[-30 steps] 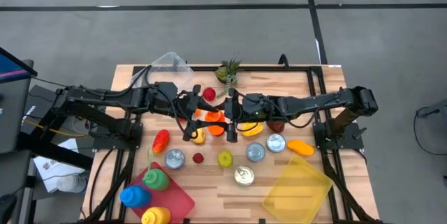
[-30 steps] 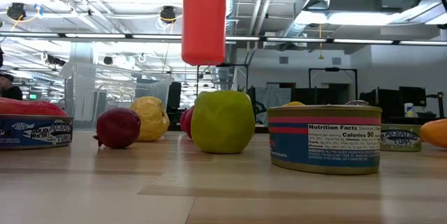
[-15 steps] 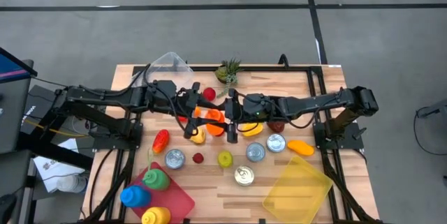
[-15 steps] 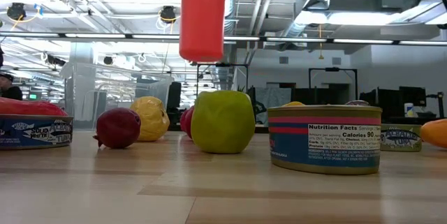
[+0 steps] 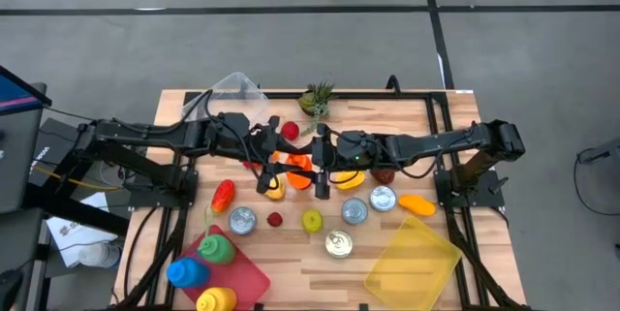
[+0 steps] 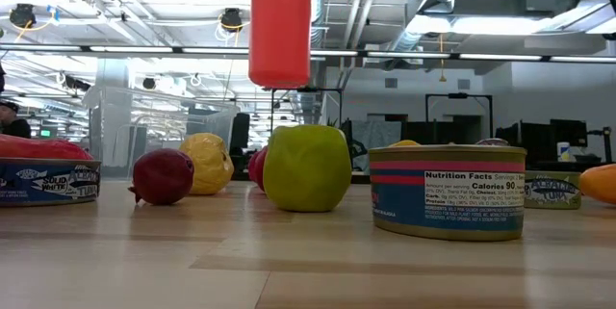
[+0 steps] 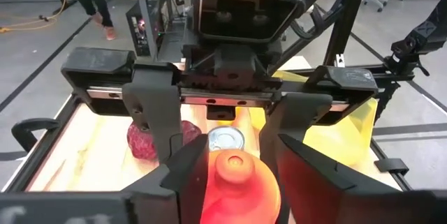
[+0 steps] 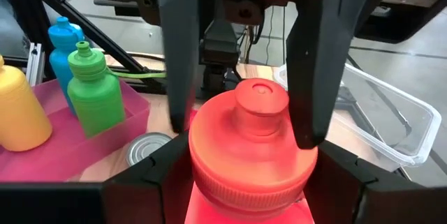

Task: Pick & Place Food Item
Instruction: Put the orange water bottle into the red bin

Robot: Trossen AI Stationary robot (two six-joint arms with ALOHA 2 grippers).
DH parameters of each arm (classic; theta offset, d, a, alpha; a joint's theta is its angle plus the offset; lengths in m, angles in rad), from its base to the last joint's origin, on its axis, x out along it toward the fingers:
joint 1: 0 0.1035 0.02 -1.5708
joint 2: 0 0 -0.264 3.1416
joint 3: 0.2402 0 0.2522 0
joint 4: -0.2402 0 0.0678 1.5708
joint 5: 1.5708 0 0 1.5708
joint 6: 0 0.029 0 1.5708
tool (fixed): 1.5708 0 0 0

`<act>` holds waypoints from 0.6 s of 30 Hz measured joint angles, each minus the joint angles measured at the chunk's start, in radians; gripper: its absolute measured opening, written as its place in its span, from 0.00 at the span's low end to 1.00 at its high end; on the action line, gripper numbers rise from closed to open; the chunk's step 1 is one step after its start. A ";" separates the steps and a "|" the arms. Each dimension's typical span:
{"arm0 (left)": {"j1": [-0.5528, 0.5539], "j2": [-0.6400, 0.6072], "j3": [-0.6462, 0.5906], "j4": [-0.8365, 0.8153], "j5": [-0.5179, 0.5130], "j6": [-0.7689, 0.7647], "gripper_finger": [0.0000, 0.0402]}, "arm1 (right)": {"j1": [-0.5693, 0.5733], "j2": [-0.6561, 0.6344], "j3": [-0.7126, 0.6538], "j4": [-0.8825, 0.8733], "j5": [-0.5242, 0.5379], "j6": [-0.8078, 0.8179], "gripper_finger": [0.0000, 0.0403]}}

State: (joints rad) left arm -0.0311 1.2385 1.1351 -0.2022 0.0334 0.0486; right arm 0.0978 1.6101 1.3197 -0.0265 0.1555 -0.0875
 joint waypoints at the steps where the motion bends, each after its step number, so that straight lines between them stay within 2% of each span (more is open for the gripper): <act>1: 0.000 0.000 0.000 -0.003 0.000 0.000 0.38 | 0.000 0.001 0.000 0.000 0.000 0.000 0.53; 6: 0.000 0.005 0.001 -0.006 0.000 0.000 0.31 | 0.000 0.001 -0.001 -0.001 0.000 0.001 0.53; 14: -0.001 0.005 0.001 -0.004 -0.001 0.001 0.14 | 0.000 0.001 -0.001 0.000 -0.001 0.002 0.53; 18: -0.003 0.005 0.001 -0.004 -0.001 0.000 0.13 | 0.000 0.001 -0.001 0.000 -0.001 0.006 0.53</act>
State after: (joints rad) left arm -0.0341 1.2438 1.1362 -0.2059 0.0320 0.0491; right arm 0.0982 1.6112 1.3190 -0.0261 0.1547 -0.0817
